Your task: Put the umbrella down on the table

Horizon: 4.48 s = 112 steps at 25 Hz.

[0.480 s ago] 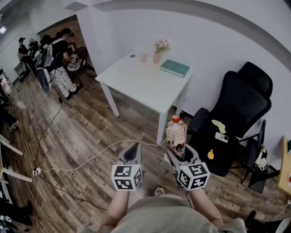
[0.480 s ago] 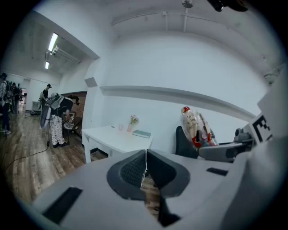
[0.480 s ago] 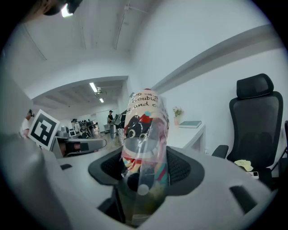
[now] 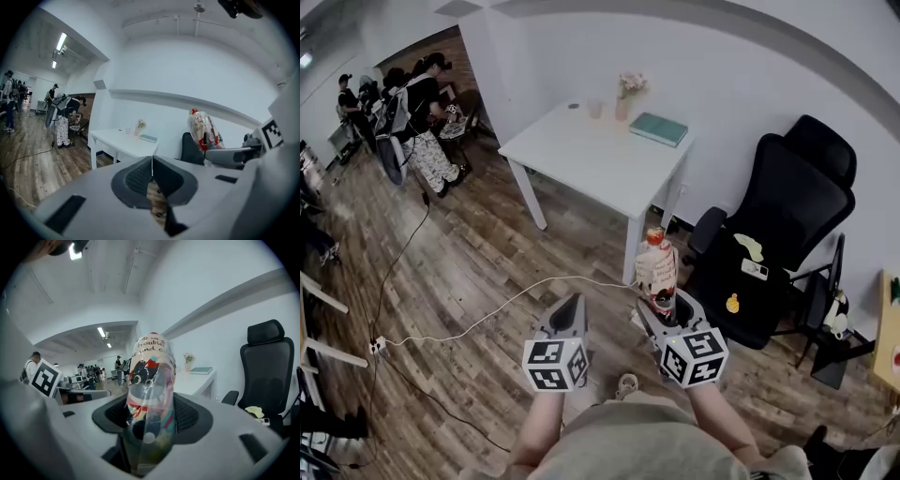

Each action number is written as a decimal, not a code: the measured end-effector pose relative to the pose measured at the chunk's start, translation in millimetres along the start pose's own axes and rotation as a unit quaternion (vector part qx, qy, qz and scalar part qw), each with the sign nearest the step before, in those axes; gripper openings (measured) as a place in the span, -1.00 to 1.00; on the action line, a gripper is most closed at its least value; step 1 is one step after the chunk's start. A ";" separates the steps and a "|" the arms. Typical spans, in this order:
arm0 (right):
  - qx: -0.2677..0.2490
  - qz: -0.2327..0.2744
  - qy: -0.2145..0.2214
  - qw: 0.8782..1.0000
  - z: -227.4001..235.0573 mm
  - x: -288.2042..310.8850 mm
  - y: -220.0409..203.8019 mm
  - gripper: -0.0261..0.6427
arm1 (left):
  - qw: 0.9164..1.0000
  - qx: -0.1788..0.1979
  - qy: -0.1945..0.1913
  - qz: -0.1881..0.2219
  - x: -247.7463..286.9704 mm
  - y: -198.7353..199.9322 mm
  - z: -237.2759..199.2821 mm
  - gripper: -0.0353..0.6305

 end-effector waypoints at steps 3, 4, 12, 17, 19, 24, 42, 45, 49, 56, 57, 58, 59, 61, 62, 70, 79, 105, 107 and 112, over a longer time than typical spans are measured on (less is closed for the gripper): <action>-0.001 0.003 0.000 1.000 3.2 1.9 2.0 -0.14 | 1.000 0.000 -0.002 0.003 4.9 1.8 2.4 -0.87; -0.002 0.004 0.001 1.000 4.3 3.5 3.0 -0.14 | 1.000 0.001 -0.002 0.004 6.6 3.0 2.7 -0.87; -0.005 0.008 0.003 1.000 13.8 20.5 7.9 -0.14 | 1.000 0.005 -0.001 0.015 20.7 12.4 0.0 -0.87; -0.003 0.007 0.007 1.000 21.5 27.1 9.1 -0.14 | 1.000 0.005 0.001 0.014 29.5 12.0 0.7 -0.87; 0.001 0.007 0.009 1.000 25.5 29.2 8.6 -0.14 | 1.000 0.003 0.004 0.014 32.1 10.6 1.3 -0.87; 0.003 0.004 0.013 1.000 33.9 37.6 9.3 -0.14 | 1.000 -0.003 0.013 0.013 38.8 7.9 -1.5 -0.87; -0.006 -0.009 0.025 1.000 46.4 131.2 33.7 -0.14 | 1.000 -0.014 0.018 0.009 105.6 40.7 -59.0 -0.87; -0.005 -0.010 0.019 1.000 48.2 160.8 40.7 -0.14 | 1.000 -0.010 0.012 0.008 127.2 56.1 -78.8 -0.87; -0.001 -0.007 0.012 1.000 50.8 204.6 52.7 -0.14 | 1.000 -0.008 0.003 0.005 159.5 76.5 -108.9 -0.87; 0.006 -0.003 -0.011 1.000 47.6 277.0 75.7 -0.14 | 1.000 -0.003 -0.021 0.002 210.1 117.4 -162.4 -0.87; 0.008 -0.002 -0.015 1.000 47.3 286.3 78.9 -0.14 | 1.000 -0.003 -0.025 0.000 217.0 122.1 -169.6 -0.87; 0.010 -0.001 -0.020 1.000 47.3 295.6 82.0 -0.14 | 1.000 -0.003 -0.028 -0.002 224.1 126.8 -176.8 -0.87; 0.012 -0.001 -0.024 1.000 47.5 304.7 84.7 -0.14 | 1.000 -0.003 -0.031 -0.003 231.3 131.4 -183.9 -0.87; 0.015 -0.002 -0.034 0.999 47.2 321.1 88.7 -0.14 | 0.999 -0.004 -0.039 -0.007 244.7 139.2 -197.4 -0.87; 0.014 -0.003 -0.040 0.999 46.9 329.4 91.0 -0.14 | 0.999 -0.003 -0.045 -0.009 251.5 143.4 -204.1 -0.87; 0.022 -0.002 -0.074 0.997 44.5 394.0 107.8 -0.14 | 0.996 0.007 -0.080 -0.027 301.7 172.0 -251.3 -0.87; 0.033 -0.005 -0.103 0.994 44.4 446.9 112.8 -0.14 | 0.994 0.009 -0.098 -0.043 342.3 188.3 -295.7 -0.87; 0.036 -0.042 -0.111 0.992 112.6 578.1 120.7 -0.14 | 0.995 0.008 -0.077 -0.055 457.4 222.1 -353.3 -0.87; 0.036 -0.045 -0.113 0.992 122.5 591.0 123.4 -0.14 | 0.995 0.008 -0.076 -0.056 470.7 227.3 -356.6 -0.87; 0.036 -0.062 -0.115 0.991 141.4 621.9 125.0 -0.14 | 0.995 0.005 -0.077 -0.065 498.6 235.8 -365.2 -0.87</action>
Point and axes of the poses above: the fingertips, and each gripper's own axes: x forward along the fingers, z to its right, y out of its top, the point moved 9 cm from there along -x, backward along the fingers, and after that the axes turned 6 degrees about -x, right-handed, at the moved point
